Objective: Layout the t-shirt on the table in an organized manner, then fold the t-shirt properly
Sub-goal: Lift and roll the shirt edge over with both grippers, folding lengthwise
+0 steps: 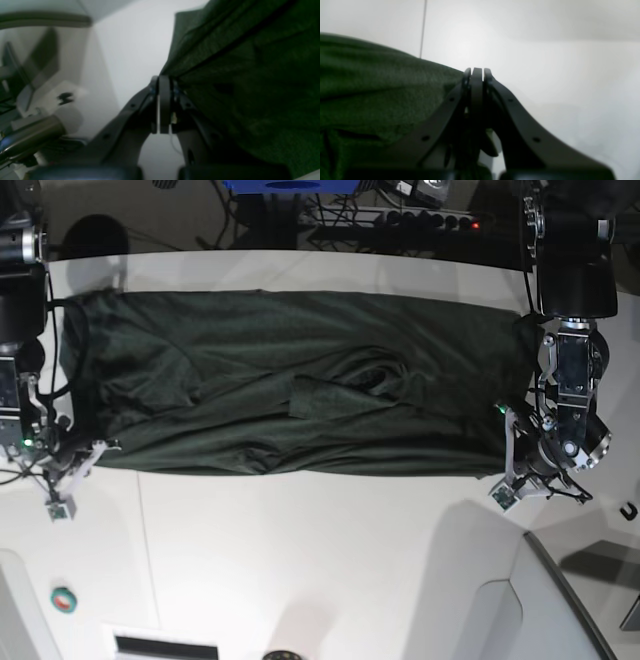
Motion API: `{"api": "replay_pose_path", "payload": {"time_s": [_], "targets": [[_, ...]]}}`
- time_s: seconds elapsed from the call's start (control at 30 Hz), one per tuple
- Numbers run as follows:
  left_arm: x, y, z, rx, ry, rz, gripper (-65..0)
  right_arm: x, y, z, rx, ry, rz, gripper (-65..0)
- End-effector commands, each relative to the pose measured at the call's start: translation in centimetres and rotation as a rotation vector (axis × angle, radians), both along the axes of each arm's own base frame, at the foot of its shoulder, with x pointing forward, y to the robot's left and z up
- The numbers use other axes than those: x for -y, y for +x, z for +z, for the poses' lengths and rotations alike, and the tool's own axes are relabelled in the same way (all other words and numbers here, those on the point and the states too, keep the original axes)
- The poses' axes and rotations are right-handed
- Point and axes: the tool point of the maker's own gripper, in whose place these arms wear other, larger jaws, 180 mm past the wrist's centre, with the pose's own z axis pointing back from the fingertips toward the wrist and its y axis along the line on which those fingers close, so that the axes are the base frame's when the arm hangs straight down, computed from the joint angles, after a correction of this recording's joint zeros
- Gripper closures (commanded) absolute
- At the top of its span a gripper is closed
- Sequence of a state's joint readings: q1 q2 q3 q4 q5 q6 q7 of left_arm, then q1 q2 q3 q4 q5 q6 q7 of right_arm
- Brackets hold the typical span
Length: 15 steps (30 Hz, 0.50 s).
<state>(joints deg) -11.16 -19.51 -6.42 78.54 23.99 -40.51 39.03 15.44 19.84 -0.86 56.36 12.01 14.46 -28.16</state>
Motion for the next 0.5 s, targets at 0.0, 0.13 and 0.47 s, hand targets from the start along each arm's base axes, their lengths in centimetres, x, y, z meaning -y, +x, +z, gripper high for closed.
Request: {"api": "replay_pose_path", "payload": {"time_s": [0.0,0.13,0.47], "targets": [[-0.9,0.6,1.5,0.042,0.022,0.012,0.0,1.4,1.6,2.5,0.079,-0.016,-0.013,0.0],[-1.2,-0.3,2.3,0.081,0.009,0.040,0.0,0.9,0.6,3.7,0.124,0.012,0.042,0.0],[0.6,-5.8,1.9,0.079,0.025,0.000,0.0,-0.8,-4.2,3.6,0.119,0.002,0.114,0.0]]}}
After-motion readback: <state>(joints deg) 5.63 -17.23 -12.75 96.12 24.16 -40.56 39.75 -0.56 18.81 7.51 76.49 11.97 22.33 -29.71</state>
